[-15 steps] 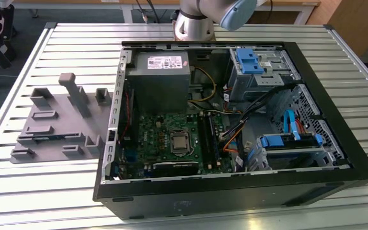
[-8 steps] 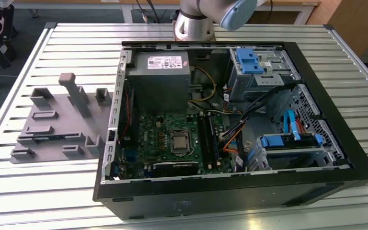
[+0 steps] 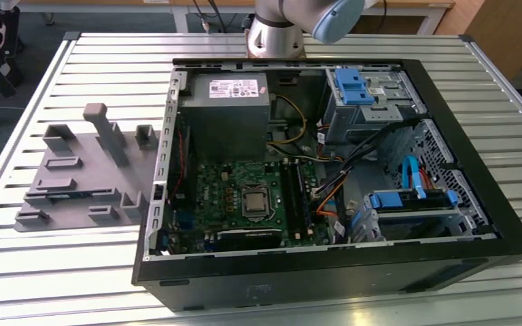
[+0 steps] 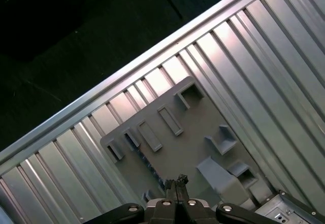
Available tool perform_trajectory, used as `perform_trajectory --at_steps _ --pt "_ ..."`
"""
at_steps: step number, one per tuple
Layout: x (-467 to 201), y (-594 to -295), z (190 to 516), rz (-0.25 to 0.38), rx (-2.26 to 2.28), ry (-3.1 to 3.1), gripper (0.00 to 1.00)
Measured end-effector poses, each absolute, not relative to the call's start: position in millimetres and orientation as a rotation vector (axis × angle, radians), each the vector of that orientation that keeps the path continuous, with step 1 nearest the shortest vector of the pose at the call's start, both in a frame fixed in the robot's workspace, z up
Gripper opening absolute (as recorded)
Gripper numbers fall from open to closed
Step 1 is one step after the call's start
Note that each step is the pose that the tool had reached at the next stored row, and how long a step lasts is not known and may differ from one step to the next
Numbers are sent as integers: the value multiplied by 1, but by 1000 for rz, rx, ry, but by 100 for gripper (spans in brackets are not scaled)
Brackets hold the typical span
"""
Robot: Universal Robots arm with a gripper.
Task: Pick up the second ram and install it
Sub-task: 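Pick up the second ram and move it above second insertion slot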
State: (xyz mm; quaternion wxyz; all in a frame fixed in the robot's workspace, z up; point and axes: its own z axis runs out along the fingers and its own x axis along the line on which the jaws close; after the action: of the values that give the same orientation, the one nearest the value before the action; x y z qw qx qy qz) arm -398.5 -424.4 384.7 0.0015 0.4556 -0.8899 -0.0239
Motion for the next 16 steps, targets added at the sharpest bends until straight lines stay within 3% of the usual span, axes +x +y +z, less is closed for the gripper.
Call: perform_trajectory --at_steps 16 --pt "-398 -424 384 -74 1612 -2689 11"
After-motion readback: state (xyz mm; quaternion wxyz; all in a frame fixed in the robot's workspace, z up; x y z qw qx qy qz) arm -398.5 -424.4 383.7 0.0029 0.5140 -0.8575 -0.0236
